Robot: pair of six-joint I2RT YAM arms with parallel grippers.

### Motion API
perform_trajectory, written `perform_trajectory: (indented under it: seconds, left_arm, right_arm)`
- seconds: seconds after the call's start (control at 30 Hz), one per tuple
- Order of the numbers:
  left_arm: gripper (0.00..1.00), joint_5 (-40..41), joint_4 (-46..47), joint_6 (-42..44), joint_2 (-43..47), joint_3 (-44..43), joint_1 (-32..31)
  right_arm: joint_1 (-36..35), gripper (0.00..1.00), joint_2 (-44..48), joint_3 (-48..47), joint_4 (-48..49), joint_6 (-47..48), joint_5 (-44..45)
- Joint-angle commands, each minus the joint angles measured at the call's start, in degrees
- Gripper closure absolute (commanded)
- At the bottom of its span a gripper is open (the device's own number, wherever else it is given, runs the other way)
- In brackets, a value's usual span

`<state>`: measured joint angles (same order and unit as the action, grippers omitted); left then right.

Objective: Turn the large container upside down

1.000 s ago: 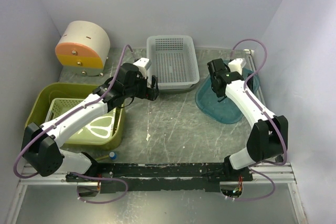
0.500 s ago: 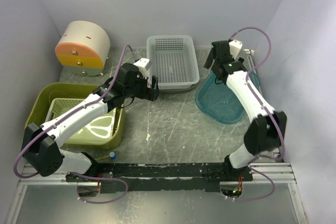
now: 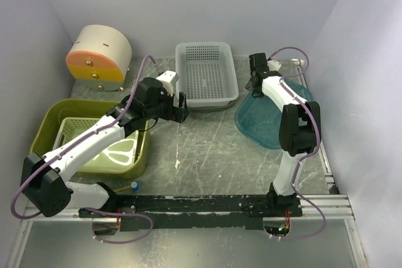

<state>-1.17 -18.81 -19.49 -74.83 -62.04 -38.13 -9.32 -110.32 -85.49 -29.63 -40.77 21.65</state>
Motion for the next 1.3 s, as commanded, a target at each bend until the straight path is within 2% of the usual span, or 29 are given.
perform_trajectory:
  seconds: [0.0,0.1,0.17,0.2,0.3,0.4,0.53,0.7,0.8,0.93,1.07,1.2,1.27]
  left_arm:
    - [0.0,0.47,0.33,0.22,1.02,1.03,0.03]
    - [0.0,0.15,0.61,0.06,0.76,1.25,0.0]
    - [0.0,-0.19,0.93,-0.09,0.53,1.39,-0.04]
    - [0.0,-0.4,1.09,-0.11,0.36,1.47,-0.02]
    - [0.0,-1.19,1.23,-0.11,-0.22,1.19,0.0]
    - [0.0,-1.44,1.06,-0.11,-0.42,0.96,0.0]
    - [0.0,-1.11,0.62,-0.11,-0.08,1.12,-0.01]
    - [0.0,-0.89,0.52,-0.04,-0.46,1.1,-0.02]
    - [0.01,-0.97,0.55,-0.03,-0.87,0.79,-0.01]
    - [0.0,-1.14,0.67,0.07,-1.32,0.15,0.03]
    - [0.0,-1.31,0.49,0.32,-1.7,-0.39,-0.01]
    - [0.0,-1.49,0.72,0.41,-2.09,-0.58,0.03]
    - [0.0,-1.73,1.05,0.31,-2.44,-0.67,-0.01]
  right_arm:
    - [0.61,0.7,1.64,0.61,3.43,0.75,-3.05]
    - [0.63,0.73,3.08,1.67,4.36,2.22,-3.62]
    - [0.62,0.61,2.98,1.99,4.41,3.15,-3.13]
    - [0.62,0.58,2.39,1.95,4.07,3.52,-2.84]
    - [0.63,0.54,-0.05,1.9,3.59,4.14,-3.1]
    - [0.67,0.55,-2.3,1.95,3.15,4.13,-4.59]
    - [0.72,0.67,-1.26,3.0,3.9,4.49,-5.19]
    - [0.8,1.0,4.48,0.74,1.74,6.32,-5.49]
    - [1.16,1.0,10.27,-0.53,1.02,6.9,-6.78]
    - [4.02,1.0,19.11,1.39,4.04,6.79,-15.64]
    - [10.26,1.0,26.53,7.8,12.04,4.72,-32.88]
    - [16.61,1.0,32.57,18.07,27.51,-1.71,-52.33]
    - [18.88,1.0,34.04,24.23,38.35,-8.17,-60.4]
